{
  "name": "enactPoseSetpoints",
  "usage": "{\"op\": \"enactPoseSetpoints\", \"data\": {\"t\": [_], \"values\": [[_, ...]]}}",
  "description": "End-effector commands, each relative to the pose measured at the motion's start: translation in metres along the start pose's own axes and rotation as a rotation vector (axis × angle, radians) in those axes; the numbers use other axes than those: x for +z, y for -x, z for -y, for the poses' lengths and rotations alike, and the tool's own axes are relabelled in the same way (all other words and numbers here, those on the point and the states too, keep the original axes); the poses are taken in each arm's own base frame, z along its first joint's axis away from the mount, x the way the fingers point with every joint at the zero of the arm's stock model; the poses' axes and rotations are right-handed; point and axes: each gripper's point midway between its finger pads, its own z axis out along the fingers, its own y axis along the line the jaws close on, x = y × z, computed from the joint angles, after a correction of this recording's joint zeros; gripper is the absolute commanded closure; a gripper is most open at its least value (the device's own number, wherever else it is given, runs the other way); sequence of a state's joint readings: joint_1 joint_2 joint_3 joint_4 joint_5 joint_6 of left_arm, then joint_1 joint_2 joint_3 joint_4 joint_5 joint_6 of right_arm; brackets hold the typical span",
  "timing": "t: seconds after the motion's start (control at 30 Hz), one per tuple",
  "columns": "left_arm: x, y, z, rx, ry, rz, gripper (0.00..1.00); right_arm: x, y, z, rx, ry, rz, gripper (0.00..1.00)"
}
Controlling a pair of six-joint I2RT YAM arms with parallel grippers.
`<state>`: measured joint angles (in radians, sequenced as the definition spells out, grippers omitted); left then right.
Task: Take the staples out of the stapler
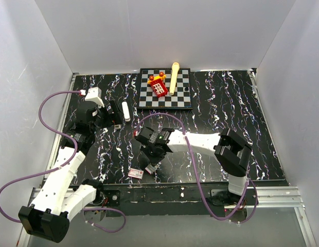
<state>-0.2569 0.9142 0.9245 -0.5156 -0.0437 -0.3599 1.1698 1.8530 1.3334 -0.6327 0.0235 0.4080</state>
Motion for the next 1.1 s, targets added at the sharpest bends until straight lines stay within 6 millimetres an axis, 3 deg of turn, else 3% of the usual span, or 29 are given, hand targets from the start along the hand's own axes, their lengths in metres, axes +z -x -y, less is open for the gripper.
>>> {"op": "enactPoseSetpoints", "data": {"t": [0.0,1.07], "values": [[-0.002,0.002,0.000,-0.004,-0.003,0.012,0.02,-0.003,0.012,-0.010,-0.028,0.022,0.027,0.87],[-0.002,0.001,0.000,-0.002,-0.004,0.010,0.02,0.008,0.009,0.003,-0.004,-0.065,-0.010,0.87]]}}
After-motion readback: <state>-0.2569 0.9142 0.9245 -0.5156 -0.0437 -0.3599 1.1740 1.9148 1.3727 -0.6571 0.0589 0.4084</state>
